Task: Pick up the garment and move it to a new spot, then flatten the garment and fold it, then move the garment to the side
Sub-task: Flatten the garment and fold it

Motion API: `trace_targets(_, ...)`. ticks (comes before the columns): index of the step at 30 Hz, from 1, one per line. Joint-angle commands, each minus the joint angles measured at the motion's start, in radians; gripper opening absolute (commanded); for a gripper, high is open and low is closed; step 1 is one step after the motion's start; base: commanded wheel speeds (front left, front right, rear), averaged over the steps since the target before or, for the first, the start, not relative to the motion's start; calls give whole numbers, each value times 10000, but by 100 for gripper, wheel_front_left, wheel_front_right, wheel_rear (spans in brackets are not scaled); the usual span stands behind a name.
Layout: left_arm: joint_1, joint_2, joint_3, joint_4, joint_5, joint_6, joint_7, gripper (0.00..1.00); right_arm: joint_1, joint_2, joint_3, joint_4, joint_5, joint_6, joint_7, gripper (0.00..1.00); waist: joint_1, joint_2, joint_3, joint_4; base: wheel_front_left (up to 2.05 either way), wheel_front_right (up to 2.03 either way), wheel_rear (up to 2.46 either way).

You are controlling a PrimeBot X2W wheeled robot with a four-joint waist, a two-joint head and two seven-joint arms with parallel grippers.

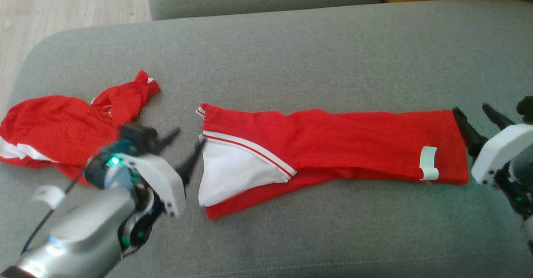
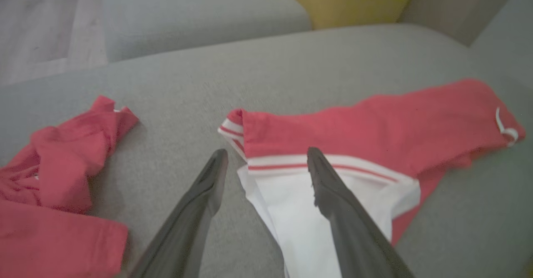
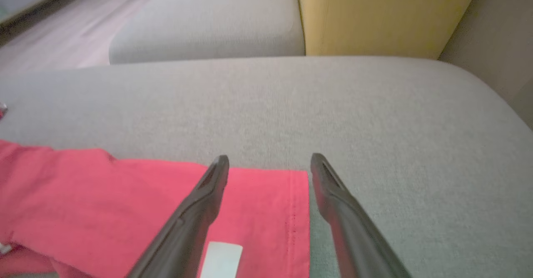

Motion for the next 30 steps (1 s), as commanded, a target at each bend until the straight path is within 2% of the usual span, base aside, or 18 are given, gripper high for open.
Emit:
trace_targets(1,-335,199,744,-130,-155,172,-455,100,41,-44,-128,-405,-120,-9,-425,100,0,-1,-61,17,0,0,0)
trace_targets(6,81,-321,2856,-536,-619,733,-1239,100,296,840,-907,-835,-699,-9,-2222,100,0,-1,-284,115,0,0,0)
trace_targets(10,1203,-1158,5683,-1630,620,950,-1254,100,737,1656,-1366,-1027,-1158,-9,-3269,100,0,-1,-461,207,0,0,0)
trace_targets(13,2392,-2019,7251,-2271,1785,962,-1256,100,1124,2408,-1836,-1026,-1204,-9,-3792,100,0,-1,-571,246,0,0,0)
trace_targets(18,4121,-3360,8853,-2710,3238,457,-1257,100,1624,3202,-2251,-923,-1653,-9,-4272,100,0,-1,-601,246,0,0,0)
trace_targets(21,4795,-3904,9488,-2655,3826,25,-1258,100,1773,3485,-2477,-794,-1997,-9,-4433,100,0,-1,-551,233,0,0,0)
trace_targets(22,5058,-4140,9792,-2563,4153,-247,-1258,100,1781,3630,-2737,-622,-2200,-9,-4464,100,0,-1,-492,245,0,0,0)
trace_targets(25,5219,-4335,10049,-2368,4591,-636,-1258,100,1626,3799,-3348,-195,-2630,-9,-4380,100,0,-1,-336,283,0,0,0)
trace_targets(30,5088,-4550,10326,-2032,5014,-1106,-1258,100,1076,4260,-4770,779,-2704,-9,-3806,100,0,-1,-12,409,0,0,0)
